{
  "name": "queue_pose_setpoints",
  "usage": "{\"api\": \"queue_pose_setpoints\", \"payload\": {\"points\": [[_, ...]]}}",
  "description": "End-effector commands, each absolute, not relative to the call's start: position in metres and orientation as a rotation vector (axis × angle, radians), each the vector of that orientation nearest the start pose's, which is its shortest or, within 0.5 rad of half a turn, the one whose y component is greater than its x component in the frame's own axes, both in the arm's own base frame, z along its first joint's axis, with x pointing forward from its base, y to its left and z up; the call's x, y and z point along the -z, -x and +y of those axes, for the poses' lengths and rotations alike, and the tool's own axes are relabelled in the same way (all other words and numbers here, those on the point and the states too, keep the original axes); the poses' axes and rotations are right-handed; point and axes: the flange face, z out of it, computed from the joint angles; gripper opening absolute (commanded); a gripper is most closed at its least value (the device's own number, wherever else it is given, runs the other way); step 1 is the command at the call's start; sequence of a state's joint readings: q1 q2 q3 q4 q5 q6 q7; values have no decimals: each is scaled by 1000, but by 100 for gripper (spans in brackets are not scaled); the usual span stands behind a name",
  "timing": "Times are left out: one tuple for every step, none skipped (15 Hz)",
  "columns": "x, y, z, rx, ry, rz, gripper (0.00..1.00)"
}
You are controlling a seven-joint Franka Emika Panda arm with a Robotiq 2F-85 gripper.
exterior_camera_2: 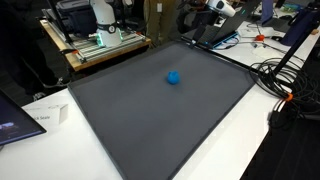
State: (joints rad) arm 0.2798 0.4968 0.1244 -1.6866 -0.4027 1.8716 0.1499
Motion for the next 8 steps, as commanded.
{"api": "queue_pose_setpoints", "payload": {"points": [[-278, -614, 232, -432, 3460, -776, 100], [-273, -615, 236, -444, 3465, -797, 100], [-268, -616, 241, -457, 3467, -825, 100], [-264, -617, 245, -468, 3470, -851, 100], [-259, -617, 250, -480, 3473, -886, 100], [-254, -617, 255, -493, 3477, -915, 100], [-251, -617, 259, -504, 3483, -942, 100], [-248, -617, 262, -513, 3487, -955, 100]]}}
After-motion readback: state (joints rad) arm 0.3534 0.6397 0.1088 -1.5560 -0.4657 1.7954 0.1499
